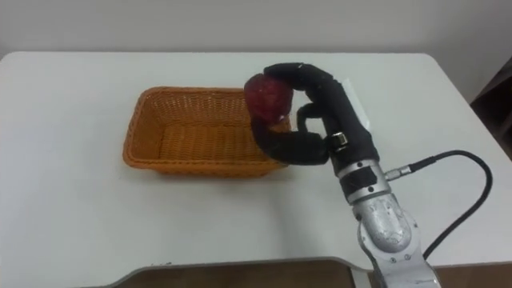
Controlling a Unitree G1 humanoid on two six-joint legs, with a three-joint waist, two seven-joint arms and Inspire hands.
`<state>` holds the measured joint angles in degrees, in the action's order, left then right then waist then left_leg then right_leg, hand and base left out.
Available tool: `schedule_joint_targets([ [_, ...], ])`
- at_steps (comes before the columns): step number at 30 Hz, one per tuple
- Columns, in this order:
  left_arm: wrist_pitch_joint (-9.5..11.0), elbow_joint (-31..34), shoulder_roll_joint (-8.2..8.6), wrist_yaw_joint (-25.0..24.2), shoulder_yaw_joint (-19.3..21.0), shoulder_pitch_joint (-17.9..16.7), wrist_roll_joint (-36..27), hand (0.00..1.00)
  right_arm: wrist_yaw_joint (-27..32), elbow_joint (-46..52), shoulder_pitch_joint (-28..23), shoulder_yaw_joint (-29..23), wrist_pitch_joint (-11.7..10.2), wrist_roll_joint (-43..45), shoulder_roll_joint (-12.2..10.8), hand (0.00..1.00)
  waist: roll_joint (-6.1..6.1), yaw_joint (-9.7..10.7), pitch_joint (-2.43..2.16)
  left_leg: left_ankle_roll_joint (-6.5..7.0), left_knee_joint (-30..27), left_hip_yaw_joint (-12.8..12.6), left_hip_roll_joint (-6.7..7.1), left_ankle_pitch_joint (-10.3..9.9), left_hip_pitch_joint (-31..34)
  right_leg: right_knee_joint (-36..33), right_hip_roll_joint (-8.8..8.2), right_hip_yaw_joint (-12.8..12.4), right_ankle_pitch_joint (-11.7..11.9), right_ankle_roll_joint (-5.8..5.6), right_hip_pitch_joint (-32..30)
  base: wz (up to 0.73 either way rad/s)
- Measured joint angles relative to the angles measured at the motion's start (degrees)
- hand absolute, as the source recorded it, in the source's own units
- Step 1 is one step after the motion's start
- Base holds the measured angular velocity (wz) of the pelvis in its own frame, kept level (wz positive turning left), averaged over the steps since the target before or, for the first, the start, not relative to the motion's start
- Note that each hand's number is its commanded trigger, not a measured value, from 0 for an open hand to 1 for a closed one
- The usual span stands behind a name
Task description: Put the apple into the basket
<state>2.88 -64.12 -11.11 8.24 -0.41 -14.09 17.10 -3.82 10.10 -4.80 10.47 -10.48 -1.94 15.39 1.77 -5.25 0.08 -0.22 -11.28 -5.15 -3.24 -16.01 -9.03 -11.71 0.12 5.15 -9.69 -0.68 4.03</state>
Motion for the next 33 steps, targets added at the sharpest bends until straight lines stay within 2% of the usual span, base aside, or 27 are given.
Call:
schedule_joint_targets([
  [9,0.1,0.0,-1.30,-0.6,-2.9,0.6,-0.3,0.00,-4.0,0.0,0.1,3.0,0.1,0.0,0.5,0.00,0.36,0.0,0.28,-0.01,0.0,0.4,0.01,0.0,0.0,0.0,-0.02,0.2,0.0,0.01,0.1,0.00],
  [29,0.1,0.0,-1.34,-1.2,-3.4,0.6,-0.1,0.00,-5.1,0.1,1.2,2.8,0.1,0.2,0.5,0.00,0.22,0.3,0.42,-0.03,-0.1,0.5,0.00,0.0,0.3,0.1,-0.03,0.5,0.0,0.01,0.1,0.00],
  [33,0.1,0.0,-1.16,-1.2,-3.0,0.7,-0.1,0.00,-4.6,0.1,1.3,0.6,0.1,0.1,0.5,0.00,-0.15,0.3,0.49,-0.03,-0.1,0.4,0.01,0.0,0.3,0.1,-0.05,0.4,0.0,0.01,0.0,0.00],
])
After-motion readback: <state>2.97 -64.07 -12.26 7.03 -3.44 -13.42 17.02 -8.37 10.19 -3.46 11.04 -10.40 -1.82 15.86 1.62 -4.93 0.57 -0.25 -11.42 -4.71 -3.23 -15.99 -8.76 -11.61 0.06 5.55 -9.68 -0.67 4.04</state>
